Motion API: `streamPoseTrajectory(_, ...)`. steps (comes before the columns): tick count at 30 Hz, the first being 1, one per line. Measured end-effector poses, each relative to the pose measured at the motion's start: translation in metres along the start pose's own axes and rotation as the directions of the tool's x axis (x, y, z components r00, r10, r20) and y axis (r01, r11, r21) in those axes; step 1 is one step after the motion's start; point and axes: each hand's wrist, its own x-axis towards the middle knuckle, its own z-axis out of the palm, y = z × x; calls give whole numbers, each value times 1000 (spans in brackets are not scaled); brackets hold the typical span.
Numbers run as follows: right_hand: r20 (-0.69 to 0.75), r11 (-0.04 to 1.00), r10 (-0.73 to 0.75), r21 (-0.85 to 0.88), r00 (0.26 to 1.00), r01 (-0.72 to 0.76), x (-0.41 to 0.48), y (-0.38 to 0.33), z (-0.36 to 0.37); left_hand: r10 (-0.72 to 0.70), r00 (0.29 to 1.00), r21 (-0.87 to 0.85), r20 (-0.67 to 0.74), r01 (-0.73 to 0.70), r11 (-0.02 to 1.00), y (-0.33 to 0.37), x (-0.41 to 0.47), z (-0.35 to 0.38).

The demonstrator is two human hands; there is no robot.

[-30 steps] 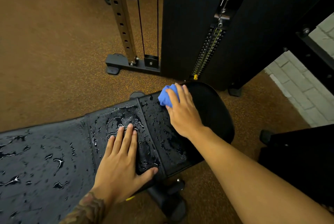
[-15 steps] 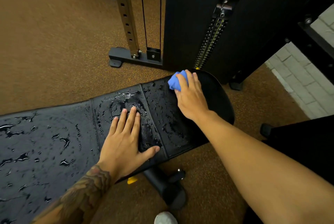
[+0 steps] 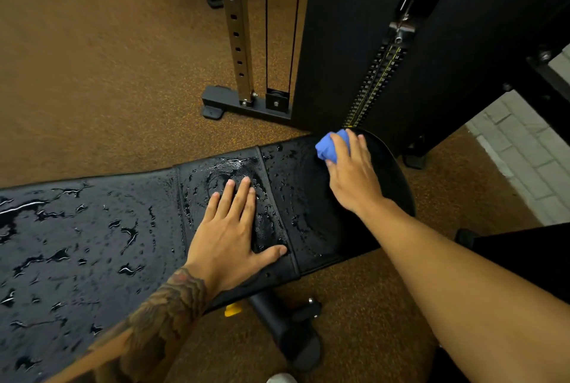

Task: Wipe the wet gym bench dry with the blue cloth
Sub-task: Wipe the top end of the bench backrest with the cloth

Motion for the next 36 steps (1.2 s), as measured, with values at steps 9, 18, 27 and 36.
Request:
streamPoseTrajectory(9, 164, 891, -452, 124, 877, 437, -69, -28, 2, 10, 1000, 3, 6, -11, 1000, -2, 1, 5)
streamPoseTrajectory(18, -16, 997, -59, 44, 998, 60, 6, -23, 9, 3, 1000, 3, 2, -3, 1000, -1, 1, 6)
streamPoseTrajectory(27, 165, 945, -319, 131, 933, 299, -154, -21, -7, 16, 1000, 3, 20, -16, 1000, -4, 2, 7)
streamPoseTrajectory(36, 4, 997, -9, 82, 1000, 9, -78, -9, -5, -4, 1000, 23, 16, 4, 1000, 0, 2, 6)
